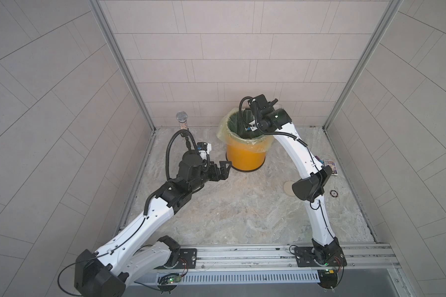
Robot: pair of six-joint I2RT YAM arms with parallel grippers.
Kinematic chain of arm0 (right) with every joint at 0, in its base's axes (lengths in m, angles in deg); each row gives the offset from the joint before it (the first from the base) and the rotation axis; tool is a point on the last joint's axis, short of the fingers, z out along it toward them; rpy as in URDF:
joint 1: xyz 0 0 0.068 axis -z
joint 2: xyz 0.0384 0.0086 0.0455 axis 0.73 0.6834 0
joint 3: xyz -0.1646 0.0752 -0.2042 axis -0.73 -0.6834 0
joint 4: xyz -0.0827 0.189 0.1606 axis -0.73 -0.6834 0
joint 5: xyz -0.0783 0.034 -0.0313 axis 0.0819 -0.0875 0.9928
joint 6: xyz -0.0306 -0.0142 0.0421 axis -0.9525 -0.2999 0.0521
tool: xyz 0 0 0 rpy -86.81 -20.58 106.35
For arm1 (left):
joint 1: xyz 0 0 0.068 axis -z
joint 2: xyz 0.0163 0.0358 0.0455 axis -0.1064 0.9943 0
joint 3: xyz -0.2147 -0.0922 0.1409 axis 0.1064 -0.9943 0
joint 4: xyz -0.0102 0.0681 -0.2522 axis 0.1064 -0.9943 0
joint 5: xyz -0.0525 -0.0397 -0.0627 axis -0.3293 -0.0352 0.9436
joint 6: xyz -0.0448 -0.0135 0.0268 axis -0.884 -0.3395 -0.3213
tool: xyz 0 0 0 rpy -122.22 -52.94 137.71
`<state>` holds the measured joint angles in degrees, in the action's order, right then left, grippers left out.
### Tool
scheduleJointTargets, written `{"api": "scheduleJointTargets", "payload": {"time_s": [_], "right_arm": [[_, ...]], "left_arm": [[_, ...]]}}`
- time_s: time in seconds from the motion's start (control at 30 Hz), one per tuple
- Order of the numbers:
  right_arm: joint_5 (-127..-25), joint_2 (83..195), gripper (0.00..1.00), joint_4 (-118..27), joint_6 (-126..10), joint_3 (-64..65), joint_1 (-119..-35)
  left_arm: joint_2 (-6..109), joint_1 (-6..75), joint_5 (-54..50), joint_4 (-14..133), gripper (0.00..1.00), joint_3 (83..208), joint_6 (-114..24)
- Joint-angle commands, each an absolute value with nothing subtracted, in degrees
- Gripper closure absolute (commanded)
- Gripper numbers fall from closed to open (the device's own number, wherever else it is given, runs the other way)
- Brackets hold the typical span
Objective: Empty expired oatmeal from jars
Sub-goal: Pour the expired oatmeal into the trash bin.
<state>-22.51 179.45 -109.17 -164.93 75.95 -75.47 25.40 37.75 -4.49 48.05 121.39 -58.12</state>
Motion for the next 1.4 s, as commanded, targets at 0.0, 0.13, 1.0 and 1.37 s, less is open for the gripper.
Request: {"api": "scheduleJointTargets", "payload": {"time_s": [0.0,0.13,1.0,1.37], "right_arm": [[-23.7,175.4,1.00,-110.2,-158.4,77.3,-75.1],[-22.7,176.0,1.00,-107.6,-158.2,77.4,-74.6],[-42.4,170.4,1.00,-122.7,-125.1,80.2,-74.6],[-62.8,161.2,1.00,-130.9,-110.8,76.1,-68.1]], "left_arm": [[24.9,37.7,-5.2,46.9,0.01,123.1,-57.9],[25.0,37.7,-5.2,46.0,0.02,123.4,-57.8],[25.6,38.1,-6.1,45.1,0.02,123.9,-57.8],[27.2,38.2,-6.8,45.3,0.02,124.1,-57.1]]}}
